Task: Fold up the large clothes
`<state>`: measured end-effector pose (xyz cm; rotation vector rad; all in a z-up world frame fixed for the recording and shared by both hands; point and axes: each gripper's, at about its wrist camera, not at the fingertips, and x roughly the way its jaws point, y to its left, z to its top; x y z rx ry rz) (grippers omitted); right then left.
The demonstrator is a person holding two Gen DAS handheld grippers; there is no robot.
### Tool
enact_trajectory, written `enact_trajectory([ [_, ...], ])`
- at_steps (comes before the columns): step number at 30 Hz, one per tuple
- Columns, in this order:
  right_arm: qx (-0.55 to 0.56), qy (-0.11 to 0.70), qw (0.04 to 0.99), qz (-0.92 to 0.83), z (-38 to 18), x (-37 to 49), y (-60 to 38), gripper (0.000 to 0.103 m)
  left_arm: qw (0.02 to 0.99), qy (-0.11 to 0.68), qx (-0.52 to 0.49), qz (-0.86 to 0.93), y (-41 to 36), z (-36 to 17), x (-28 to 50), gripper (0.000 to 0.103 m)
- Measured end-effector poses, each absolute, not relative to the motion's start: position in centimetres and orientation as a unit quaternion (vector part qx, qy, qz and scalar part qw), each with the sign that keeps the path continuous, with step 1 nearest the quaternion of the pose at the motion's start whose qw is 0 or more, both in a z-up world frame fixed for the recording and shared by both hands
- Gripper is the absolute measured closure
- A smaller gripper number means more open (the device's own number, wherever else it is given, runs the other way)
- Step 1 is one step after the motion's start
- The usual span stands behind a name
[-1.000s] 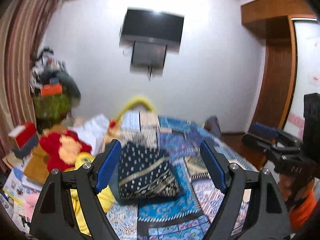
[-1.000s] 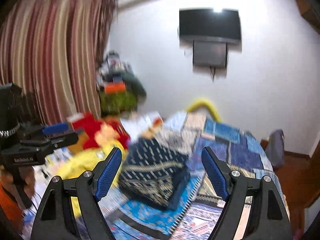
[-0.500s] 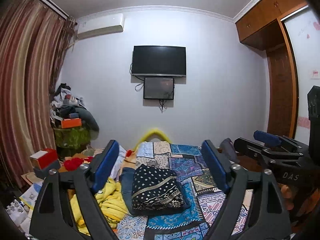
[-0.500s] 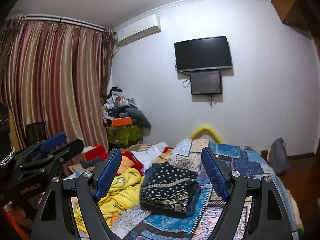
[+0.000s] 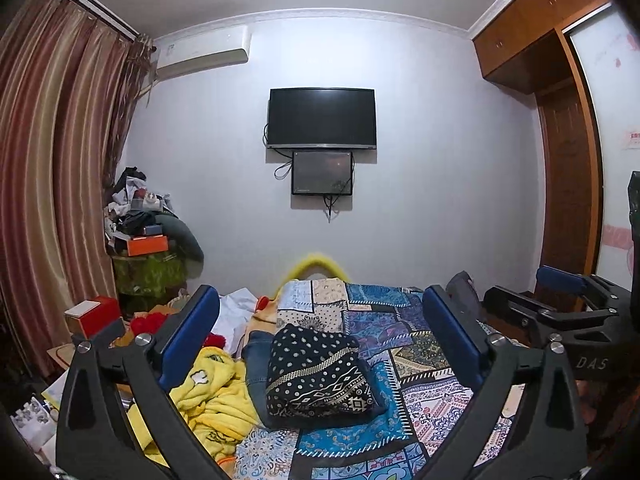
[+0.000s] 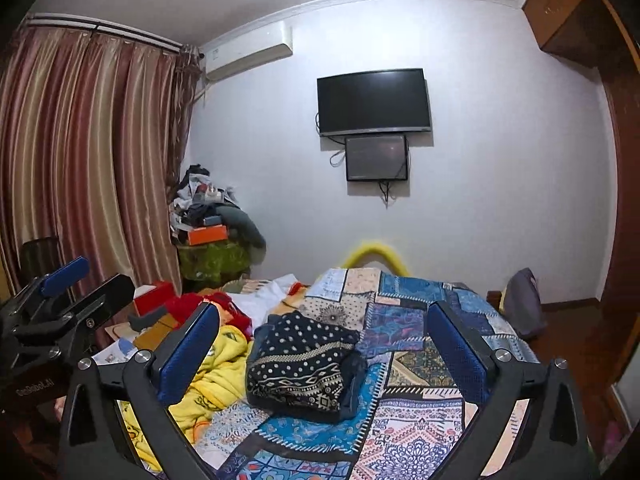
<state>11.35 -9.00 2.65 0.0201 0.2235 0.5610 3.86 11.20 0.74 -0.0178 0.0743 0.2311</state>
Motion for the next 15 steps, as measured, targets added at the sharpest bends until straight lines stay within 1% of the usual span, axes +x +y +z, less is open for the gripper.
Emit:
enact_trajectory([
  [15,0.018,0.125,0.955,0.268,2.0,12.3,-9.0,0.0,0.992,0.056,-0.017,0.114,12.4,-0.2,4.8,0.001],
])
